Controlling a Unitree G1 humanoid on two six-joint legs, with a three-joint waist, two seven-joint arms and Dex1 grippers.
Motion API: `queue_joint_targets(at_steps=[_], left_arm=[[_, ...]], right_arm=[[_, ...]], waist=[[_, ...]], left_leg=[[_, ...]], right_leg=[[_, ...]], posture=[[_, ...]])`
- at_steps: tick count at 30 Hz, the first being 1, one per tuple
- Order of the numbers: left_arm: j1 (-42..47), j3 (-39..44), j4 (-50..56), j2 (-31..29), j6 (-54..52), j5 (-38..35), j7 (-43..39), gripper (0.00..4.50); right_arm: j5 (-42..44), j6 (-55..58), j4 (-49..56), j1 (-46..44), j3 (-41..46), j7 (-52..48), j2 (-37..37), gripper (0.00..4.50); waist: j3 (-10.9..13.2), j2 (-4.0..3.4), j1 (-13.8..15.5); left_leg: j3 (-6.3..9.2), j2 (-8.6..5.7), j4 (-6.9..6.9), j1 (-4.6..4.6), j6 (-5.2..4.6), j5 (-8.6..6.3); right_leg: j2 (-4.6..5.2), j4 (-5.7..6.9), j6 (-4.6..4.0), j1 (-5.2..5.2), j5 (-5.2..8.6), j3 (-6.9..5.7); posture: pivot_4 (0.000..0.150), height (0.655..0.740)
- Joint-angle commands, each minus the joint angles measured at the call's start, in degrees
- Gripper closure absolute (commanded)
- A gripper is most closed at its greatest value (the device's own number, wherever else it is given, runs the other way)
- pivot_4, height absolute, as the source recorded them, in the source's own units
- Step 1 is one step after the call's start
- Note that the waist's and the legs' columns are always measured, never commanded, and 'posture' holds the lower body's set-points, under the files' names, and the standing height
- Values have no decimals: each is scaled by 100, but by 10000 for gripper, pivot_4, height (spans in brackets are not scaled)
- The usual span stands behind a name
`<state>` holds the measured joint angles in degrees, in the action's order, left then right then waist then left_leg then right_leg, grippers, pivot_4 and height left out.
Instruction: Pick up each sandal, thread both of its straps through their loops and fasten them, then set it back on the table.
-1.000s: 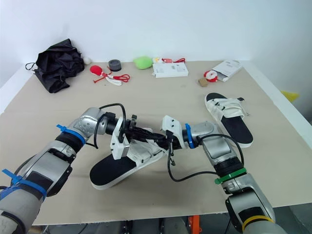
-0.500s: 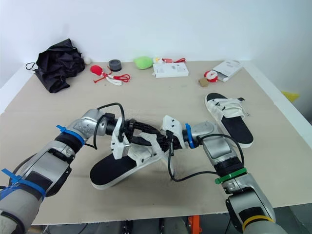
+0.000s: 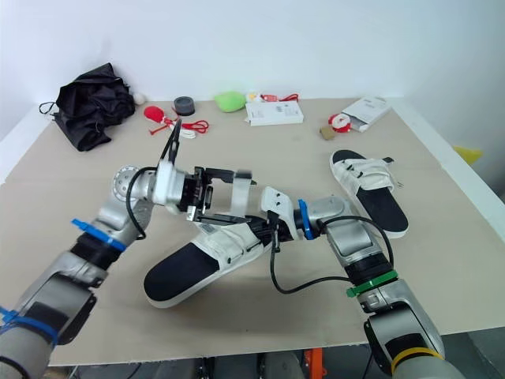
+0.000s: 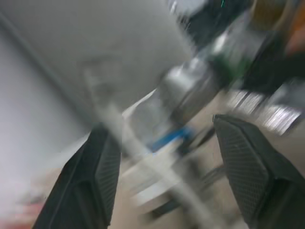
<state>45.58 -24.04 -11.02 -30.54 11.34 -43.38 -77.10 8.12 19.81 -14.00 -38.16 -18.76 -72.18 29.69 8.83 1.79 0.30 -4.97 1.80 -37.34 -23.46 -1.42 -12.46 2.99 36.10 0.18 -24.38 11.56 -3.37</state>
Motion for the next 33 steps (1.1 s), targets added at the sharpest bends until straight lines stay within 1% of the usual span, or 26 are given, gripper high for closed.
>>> queue_joint_targets(at_steps=[1, 3, 7, 10, 11, 15, 17, 18, 19, 22, 24, 29, 31, 32, 33], left_arm=[[-229, 234, 810, -163, -861, -141, -387, 14418], [-331, 367, 873, -128, -838, 65, -515, 14418], [-358, 636, 768, 10, -1147, 151, -617, 14418], [-341, 817, 867, 118, -1554, 101, -583, 14418], [-365, 819, 950, 62, -1816, 61, -643, 14418], [-601, 603, 1357, -409, -2782, 125, -1093, 14418], [-802, 404, 1523, -729, -3065, 303, -1419, 14418], [-862, 340, 1581, -833, -3187, 371, -1500, 14418], [-864, 170, 1650, -1047, -3654, 417, -1539, 14418], [-866, -298, 1828, -1472, -4105, 476, -1540, 14418], [-923, -364, 1885, -1475, -4179, 425, -1540, 14418], [-1097, -187, 1997, -1191, -5051, 228, -1285, 14418], [-1159, -107, 1907, -1032, -5170, 302, -1072, 14418], [-1179, -72, 1823, -944, -5142, 424, -926, 14418], [-1195, -82, 1649, -891, -4898, 696, -825, 14418]], right_arm=[[-360, 110, -367, 182, -305, 51, 55, 45000], [-359, 107, -387, 165, -305, 49, 42, 45000], [-357, 102, -373, 176, -303, 46, 63, 45000], [-365, 93, -370, 189, -298, 45, 76, 45000], [-367, 91, -369, 191, -297, 47, 77, 45000], [-379, 79, -392, 179, -302, 66, 68, 45000], [-377, 75, -400, 173, -308, 69, 61, 45000], [-375, 73, -404, 171, -312, 72, 60, 45000], [-379, 66, -416, 168, -318, 77, 56, 45000], [-379, 62, -422, 174, -333, 77, 53, 45000], [-379, 65, -427, 171, -335, 82, 53, 45000], [-370, 85, -392, 198, -328, 79, 73, 45000], [-365, 99, -369, 212, -327, 81, 82, 45000], [-360, 107, -354, 222, -323, 83, 87, 45000], [-356, 113, -345, 229, -320, 83, 91, 45000]], waist=[[-1, -2, 7], [0, -2, 9], [0, -2, 12], [0, -2, 12], [0, -1, 12], [0, -2, 10], [0, -2, 8], [0, -2, 8], [0, -2, 8], [2, 1, 8], [2, 1, 9], [2, 1, 9], [1, 1, 9], [1, 1, 9], [1, 0, 10]], left_leg=[[2, 0, 0, 9, 0, 0], [7, 0, -4, 12, 2, 1], [6, 1, -10, 10, 3, 3], [3, 1, -10, 10, 3, 2], [3, 1, -9, 9, 3, 1], [3, 1, -7, 9, 3, 1], [3, 1, -6, 10, 4, 0], [3, 1, -6, 10, 5, 0], [4, 1, -6, 10, 5, 0], [6, 2, -7, 9, 5, 0], [7, 3, -7, 10, 6, 0], [9, 4, -6, 8, 7, -1], [11, 3, -5, 8, 7, -1], [12, 3, -6, 8, 7, -1], [13, 4, -6, 8, 7, -1]], right_leg=[[-2, 1, -18, 8, 11, 0], [-3, 1, -19, 12, 11, -4], [0, 2, -17, 11, 8, -3], [-1, 2, -18, 11, 9, 1], [-1, 2, -18, 10, 9, 3], [-4, 2, -19, 9, 10, 5], [-4, 2, -21, 8, 11, 5], [-4, 2, -22, 8, 11, 5], [-3, 2, -22, 8, 12, 5], [1, 1, -23, 6, 12, 6], [16, 1, -23, 6, 12, 9], [19, 1, -27, 5, 15, 12], [18, 2, -28, 5, 16, 13], [18, 2, -29, 5, 16, 12], [18, 2, -29, 6, 16, 12]], posture=[[1500, 7400], [1500, 7400], [1500, 7400], [1500, 7400], [1500, 7400], [1500, 7400], [1500, 7400], [1500, 7400], [1500, 7400], [1500, 7400], [1500, 7400], [1500, 7400], [1500, 7400], [1500, 7400], [1500, 7400]])
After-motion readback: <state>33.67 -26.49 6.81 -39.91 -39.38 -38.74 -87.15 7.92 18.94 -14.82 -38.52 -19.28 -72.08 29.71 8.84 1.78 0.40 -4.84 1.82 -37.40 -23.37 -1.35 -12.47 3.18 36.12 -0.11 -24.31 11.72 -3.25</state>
